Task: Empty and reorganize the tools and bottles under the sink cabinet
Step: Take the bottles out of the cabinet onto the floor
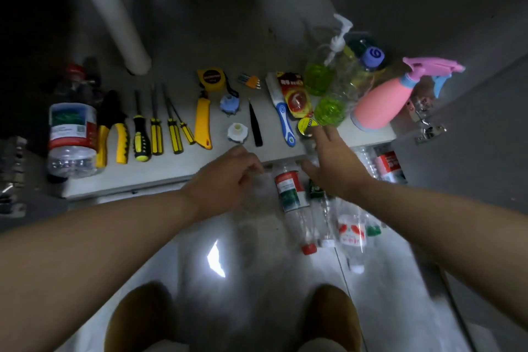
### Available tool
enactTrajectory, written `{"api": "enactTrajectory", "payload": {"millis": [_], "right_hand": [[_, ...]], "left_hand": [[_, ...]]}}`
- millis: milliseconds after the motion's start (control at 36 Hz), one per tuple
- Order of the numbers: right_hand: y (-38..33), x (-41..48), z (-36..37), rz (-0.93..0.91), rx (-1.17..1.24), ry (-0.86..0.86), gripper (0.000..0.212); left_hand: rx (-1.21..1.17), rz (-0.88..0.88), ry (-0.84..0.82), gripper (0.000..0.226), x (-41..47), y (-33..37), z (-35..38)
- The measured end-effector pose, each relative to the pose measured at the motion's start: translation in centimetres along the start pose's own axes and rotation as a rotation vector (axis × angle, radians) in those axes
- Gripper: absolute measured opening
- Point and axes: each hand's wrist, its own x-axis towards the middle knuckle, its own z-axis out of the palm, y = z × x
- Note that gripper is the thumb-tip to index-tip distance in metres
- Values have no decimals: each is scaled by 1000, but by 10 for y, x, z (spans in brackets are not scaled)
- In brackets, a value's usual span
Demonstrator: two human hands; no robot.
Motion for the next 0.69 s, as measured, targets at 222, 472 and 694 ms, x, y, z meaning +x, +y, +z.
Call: {"api": "enactTrajectory", "payload": {"millis": [222,472,694], "right_hand": [[-40,101,-5,365,-113,30,53],[-37,121,5,410,-70,138,62],[-70,99,10,196,-35,415,71]], "left_hand": [[11,-121,335,36,-10,-39,-36],[107,-284,604,41,-27,-72,-60],[411,-624,763,58,-40,-92,-98]]}}
